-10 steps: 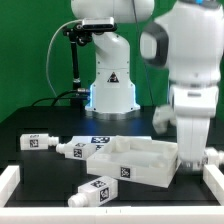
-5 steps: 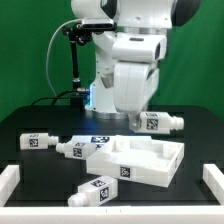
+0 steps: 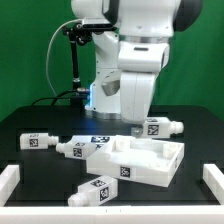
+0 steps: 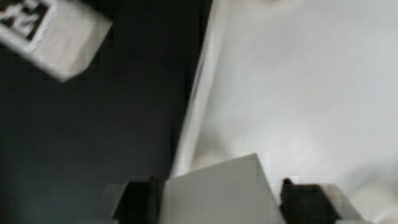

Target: Assemble one leg

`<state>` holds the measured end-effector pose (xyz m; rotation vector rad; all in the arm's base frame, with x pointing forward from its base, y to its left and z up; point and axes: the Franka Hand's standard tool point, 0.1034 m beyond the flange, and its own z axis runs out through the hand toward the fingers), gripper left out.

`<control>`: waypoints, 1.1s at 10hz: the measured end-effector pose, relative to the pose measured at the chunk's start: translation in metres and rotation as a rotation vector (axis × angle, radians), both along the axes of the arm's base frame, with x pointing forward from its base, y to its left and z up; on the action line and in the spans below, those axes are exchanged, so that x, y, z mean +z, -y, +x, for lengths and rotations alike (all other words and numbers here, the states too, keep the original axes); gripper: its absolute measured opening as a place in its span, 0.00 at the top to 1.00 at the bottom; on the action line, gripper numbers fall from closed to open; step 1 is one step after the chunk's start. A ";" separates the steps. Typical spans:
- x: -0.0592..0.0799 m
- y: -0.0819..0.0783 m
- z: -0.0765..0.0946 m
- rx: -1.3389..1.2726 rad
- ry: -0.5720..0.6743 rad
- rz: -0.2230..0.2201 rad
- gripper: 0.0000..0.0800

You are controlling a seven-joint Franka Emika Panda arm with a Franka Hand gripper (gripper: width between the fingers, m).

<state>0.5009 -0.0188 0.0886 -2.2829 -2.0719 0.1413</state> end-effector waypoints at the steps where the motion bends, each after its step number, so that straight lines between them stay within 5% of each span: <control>1: -0.006 0.022 -0.008 0.102 -0.019 0.015 0.60; 3: -0.011 0.070 -0.016 0.275 -0.074 0.055 0.60; 9: -0.015 0.078 -0.017 0.220 -0.093 0.056 0.60; 11: -0.026 0.113 -0.042 0.451 -0.138 0.158 0.60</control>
Offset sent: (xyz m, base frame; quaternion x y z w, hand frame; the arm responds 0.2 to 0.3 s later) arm -0.0037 -0.0432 -0.0126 0.0573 0.0807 -0.1661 0.9811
